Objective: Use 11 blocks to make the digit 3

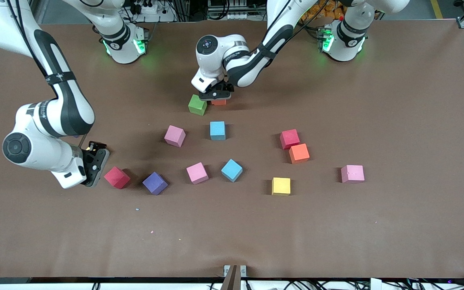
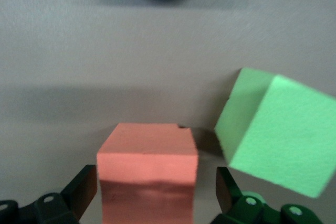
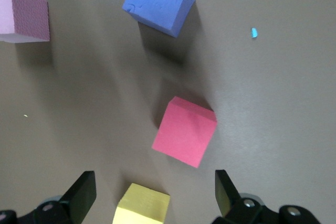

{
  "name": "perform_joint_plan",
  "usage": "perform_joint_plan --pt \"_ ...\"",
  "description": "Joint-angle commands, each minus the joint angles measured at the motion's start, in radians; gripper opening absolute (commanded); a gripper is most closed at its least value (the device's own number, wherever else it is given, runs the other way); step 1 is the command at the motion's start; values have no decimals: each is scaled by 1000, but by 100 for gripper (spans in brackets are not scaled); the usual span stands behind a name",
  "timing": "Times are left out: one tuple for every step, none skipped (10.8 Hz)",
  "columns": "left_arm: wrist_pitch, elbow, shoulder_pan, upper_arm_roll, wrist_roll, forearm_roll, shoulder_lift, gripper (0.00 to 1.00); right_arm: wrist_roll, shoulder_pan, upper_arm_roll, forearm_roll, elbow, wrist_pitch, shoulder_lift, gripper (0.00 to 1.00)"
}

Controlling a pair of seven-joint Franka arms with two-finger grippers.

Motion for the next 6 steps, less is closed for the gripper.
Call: perform_joint_plan --pt "-50 12 15 5 -69 16 -65 100 -34 -15 9 -19 21 -21 0 100" --pt "-105 42 30 3 -126 16 -70 100 -73 -15 7 -17 22 -21 2 100" --pt "-136 61 47 3 -144 12 -73 100 -85 -15 7 -17 22 -27 0 100" --pt "-142 78 58 3 -177 11 -76 100 -84 -13 7 -17 23 -41 -3 100" --pt "-142 113 56 3 -268 1 -76 100 -82 -13 9 -1 23 -35 3 100" --pt "-142 154 55 3 -372 -8 -65 100 -81 -1 7 -2 28 -41 3 100"
